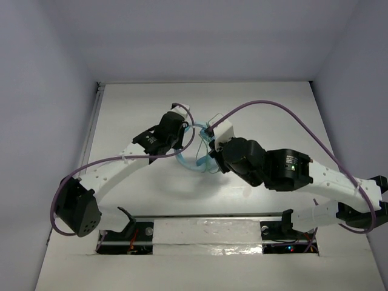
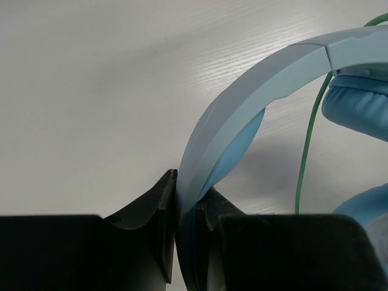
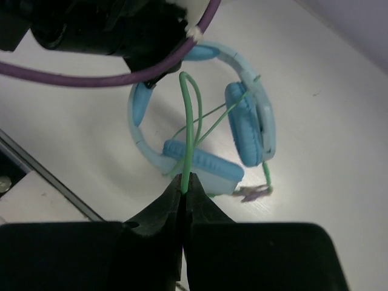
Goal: Wrap the headphones
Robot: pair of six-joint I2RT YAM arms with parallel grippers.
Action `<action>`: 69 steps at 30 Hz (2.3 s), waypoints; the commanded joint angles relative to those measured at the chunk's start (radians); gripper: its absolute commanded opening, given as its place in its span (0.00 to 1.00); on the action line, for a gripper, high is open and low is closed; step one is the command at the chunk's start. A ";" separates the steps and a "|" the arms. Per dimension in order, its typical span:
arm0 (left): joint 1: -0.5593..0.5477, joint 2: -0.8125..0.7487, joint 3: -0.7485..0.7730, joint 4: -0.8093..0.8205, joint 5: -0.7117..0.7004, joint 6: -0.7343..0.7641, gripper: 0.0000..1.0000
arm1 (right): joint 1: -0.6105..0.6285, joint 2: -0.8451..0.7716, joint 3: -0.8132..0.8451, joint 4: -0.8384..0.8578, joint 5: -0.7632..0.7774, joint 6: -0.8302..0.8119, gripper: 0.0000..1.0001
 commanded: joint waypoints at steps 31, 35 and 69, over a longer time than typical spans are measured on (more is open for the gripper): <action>-0.008 -0.249 -0.020 0.058 0.384 0.074 0.00 | -0.484 -0.013 -0.291 0.456 -0.307 -0.181 0.00; 0.055 -0.250 0.020 0.060 0.445 0.061 0.00 | -0.493 -0.065 -0.383 0.508 -0.298 -0.100 0.00; 0.268 -0.226 0.158 0.310 0.789 -0.186 0.00 | -0.556 -0.200 -0.819 1.092 -0.429 0.262 0.11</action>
